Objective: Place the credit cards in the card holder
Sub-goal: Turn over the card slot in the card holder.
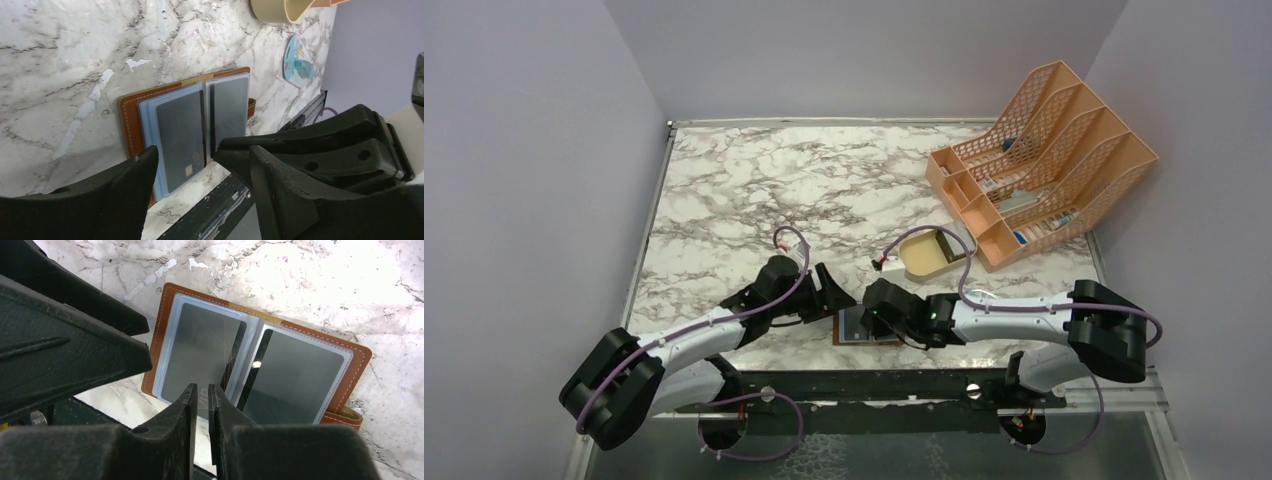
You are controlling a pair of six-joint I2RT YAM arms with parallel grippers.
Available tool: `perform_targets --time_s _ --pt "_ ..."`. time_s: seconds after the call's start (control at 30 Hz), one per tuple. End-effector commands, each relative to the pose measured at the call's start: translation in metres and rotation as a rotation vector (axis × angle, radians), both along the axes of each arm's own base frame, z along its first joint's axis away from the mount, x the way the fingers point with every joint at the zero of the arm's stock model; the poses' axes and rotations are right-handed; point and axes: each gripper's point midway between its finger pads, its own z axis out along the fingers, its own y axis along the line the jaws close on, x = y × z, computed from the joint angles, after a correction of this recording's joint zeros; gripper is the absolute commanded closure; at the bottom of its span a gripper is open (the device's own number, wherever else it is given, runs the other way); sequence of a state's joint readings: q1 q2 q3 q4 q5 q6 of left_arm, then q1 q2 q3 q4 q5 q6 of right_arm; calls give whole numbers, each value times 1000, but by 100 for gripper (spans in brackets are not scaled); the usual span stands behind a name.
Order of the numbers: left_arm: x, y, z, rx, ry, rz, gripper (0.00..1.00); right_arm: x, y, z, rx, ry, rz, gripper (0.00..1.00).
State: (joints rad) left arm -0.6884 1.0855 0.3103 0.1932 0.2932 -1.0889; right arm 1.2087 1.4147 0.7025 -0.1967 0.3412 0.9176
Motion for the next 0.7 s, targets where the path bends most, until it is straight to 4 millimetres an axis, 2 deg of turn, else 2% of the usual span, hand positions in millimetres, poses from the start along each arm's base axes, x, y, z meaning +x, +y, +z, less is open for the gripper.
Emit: perform_targets --time_s 0.0,0.2,0.43,0.67 --pt "-1 -12 14 -93 -15 -39 31 2 9 -2 17 -2 10 86" --pt "-1 -11 9 -86 -10 -31 31 2 0 -23 -33 29 -11 89" --pt "0 -8 0 -64 1 -16 30 -4 -8 -37 -48 57 -20 90" --pt "2 -10 0 -65 0 -19 30 -7 -10 -43 -49 73 -19 91"
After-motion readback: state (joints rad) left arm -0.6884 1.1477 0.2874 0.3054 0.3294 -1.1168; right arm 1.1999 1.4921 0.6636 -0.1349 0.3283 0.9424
